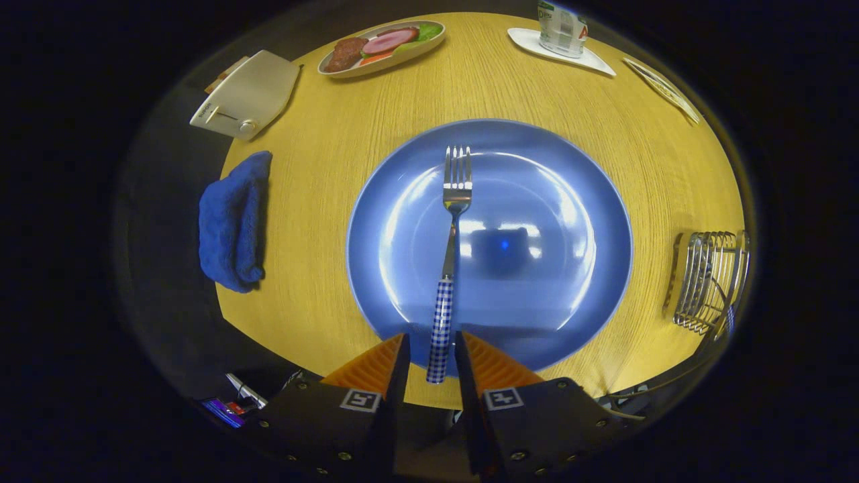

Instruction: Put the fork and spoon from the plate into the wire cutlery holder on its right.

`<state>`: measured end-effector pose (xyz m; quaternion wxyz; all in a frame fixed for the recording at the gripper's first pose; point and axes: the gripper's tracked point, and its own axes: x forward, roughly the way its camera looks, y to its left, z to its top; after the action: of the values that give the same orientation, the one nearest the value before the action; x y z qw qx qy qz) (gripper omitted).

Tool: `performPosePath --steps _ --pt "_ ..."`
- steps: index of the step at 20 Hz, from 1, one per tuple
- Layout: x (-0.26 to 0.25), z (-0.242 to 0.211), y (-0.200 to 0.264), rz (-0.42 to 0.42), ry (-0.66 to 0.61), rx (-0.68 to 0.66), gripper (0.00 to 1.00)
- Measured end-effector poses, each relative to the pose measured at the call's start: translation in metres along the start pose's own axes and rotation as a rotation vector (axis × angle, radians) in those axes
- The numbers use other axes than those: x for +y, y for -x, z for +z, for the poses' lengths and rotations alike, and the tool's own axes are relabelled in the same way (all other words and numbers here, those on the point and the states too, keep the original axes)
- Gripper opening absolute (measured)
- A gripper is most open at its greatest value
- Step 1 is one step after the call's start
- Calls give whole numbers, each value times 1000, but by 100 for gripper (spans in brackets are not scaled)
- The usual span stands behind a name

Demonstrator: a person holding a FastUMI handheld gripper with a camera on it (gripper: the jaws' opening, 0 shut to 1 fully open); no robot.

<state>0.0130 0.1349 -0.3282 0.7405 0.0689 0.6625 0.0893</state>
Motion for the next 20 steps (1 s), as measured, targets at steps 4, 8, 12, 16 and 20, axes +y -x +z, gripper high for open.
performPosePath --steps 4,8,12,16,20 --pt "-7 -5 -4 -60 63 23 41" --pt "-10 0 -3 -63 68 11 10" --pt "-13 0 -3 -73 95 -6 10" --pt "-16 -6 1 -62 121 18 4" --pt "-24 -12 16 -58 145 30 4"
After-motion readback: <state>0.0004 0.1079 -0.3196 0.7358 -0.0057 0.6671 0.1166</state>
